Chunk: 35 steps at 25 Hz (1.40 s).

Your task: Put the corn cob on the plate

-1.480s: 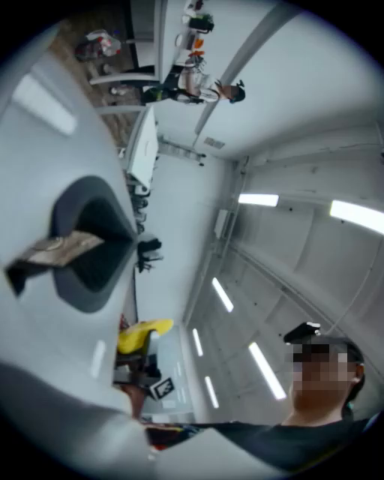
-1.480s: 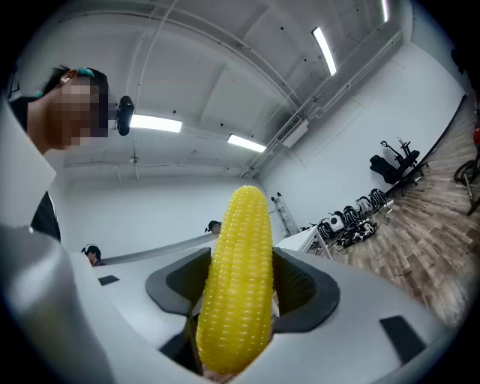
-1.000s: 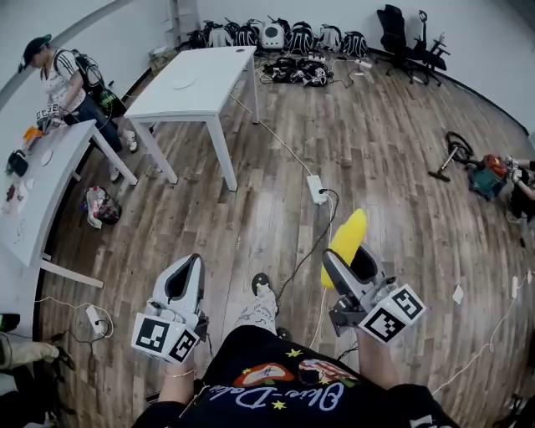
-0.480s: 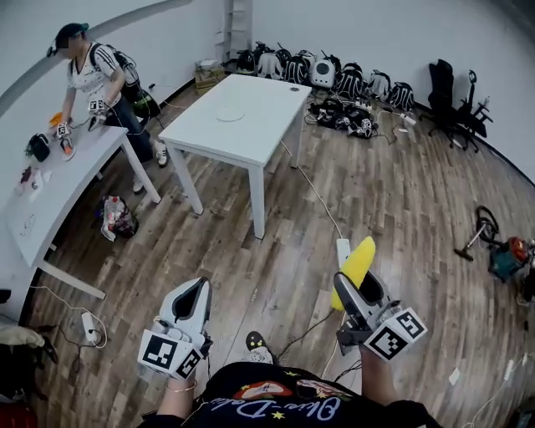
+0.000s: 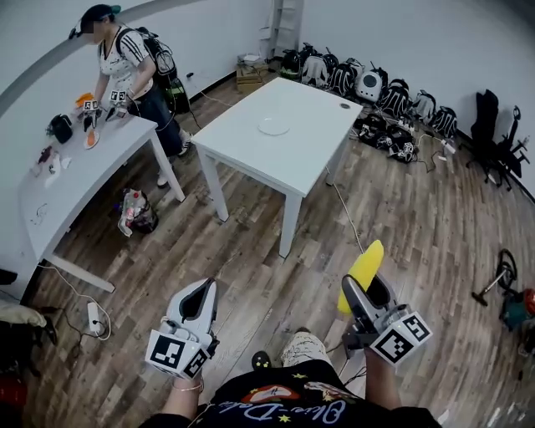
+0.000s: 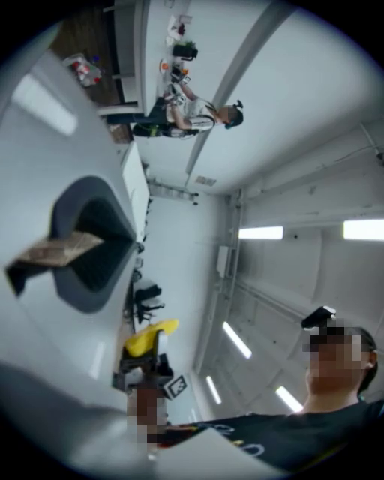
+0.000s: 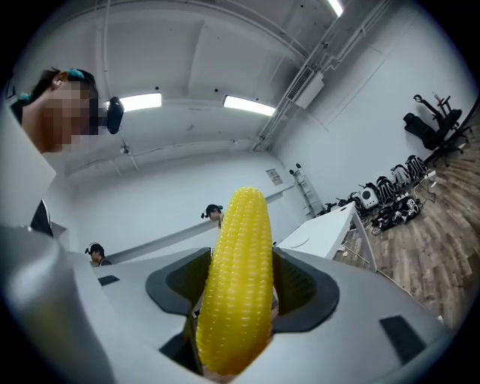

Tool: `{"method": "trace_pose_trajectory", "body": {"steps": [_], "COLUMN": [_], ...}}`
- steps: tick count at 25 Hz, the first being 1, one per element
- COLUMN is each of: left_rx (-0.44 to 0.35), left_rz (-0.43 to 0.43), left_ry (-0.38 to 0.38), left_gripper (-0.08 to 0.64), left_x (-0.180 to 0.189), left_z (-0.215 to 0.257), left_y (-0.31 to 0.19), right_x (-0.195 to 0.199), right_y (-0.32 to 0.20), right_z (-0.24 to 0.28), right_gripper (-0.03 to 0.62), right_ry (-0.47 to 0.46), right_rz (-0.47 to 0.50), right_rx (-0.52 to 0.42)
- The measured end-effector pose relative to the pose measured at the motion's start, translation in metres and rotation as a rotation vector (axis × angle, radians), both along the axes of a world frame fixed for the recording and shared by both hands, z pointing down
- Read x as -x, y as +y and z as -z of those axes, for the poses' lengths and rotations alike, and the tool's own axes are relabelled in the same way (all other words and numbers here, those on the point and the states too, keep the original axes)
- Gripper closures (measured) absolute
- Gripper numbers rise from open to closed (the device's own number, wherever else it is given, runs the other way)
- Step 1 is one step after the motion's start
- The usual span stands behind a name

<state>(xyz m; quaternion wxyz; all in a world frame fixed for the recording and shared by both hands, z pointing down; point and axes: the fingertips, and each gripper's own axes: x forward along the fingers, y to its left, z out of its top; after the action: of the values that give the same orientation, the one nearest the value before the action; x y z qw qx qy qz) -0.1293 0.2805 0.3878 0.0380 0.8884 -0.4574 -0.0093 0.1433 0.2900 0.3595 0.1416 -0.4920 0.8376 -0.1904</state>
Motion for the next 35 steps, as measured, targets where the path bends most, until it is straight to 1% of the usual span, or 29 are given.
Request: {"method": "trace_pose_trajectory", "body": {"steps": [6, 11, 14, 16, 19, 21, 23, 25, 28, 31, 35], "left_rx": [-0.008, -0.06, -0.071, -0.07, -0.057, -0.033, -0.022, -0.026, -0.047, -0.064, -0.065], "left_rz": [0.059, 0.085, 0.084, 0.077, 0.076, 0.077, 0.087, 0.09, 0.076, 0.037, -0.033], "left_ry": [-0.01, -0.016, -0.028, -0.039, -0.031, -0.024, -0.016, -0.014, -0.035, -0.03, -0.016], "left_gripper": [0.572, 0.572, 0.572, 0.572, 0.572, 0.572, 0.572, 0.572, 0.572, 0.572, 0.572], "left_x": [-0.016, -0.061, -0.089, -0.104, -0.118, -0.115, -0.104, -0.091, -0.072, -0.053, -0.028], "left_z": [0.002, 0.024, 0.029, 0.027, 0.022, 0.015, 0.009, 0.004, 0.003, 0.009, 0.016], "left_y": [-0.099, -0.189, -0.234, -0.256, -0.286, -0.306, -0.331, -0.363, -0.422, -0.485, -0.557], "right_x": [-0.009, -0.039, -0.055, -0.061, -0.063, -0.058, -0.046, -0.034, -0.018, -0.002, 0.027], "right_y": [-0.116, -0.21, -0.256, -0.28, -0.318, -0.341, -0.369, -0.402, -0.457, -0.517, -0.594], "right_z": [0.003, 0.016, 0.016, 0.011, 0.0, -0.008, -0.015, -0.019, -0.024, -0.032, -0.046], "right_gripper": [0.337, 0.337, 0.337, 0.337, 0.337, 0.337, 0.337, 0.337, 0.337, 0.337, 0.337], "right_ry": [0.007, 0.033, 0.042, 0.054, 0.065, 0.064, 0.071, 0.077, 0.085, 0.066, 0.013], "right_rz": [0.061, 0.107, 0.129, 0.149, 0.174, 0.187, 0.195, 0.196, 0.171, 0.136, 0.095], "right_rx": [-0.012, -0.051, -0.058, -0.05, -0.013, 0.015, 0.033, 0.041, 0.049, 0.075, 0.146]}}
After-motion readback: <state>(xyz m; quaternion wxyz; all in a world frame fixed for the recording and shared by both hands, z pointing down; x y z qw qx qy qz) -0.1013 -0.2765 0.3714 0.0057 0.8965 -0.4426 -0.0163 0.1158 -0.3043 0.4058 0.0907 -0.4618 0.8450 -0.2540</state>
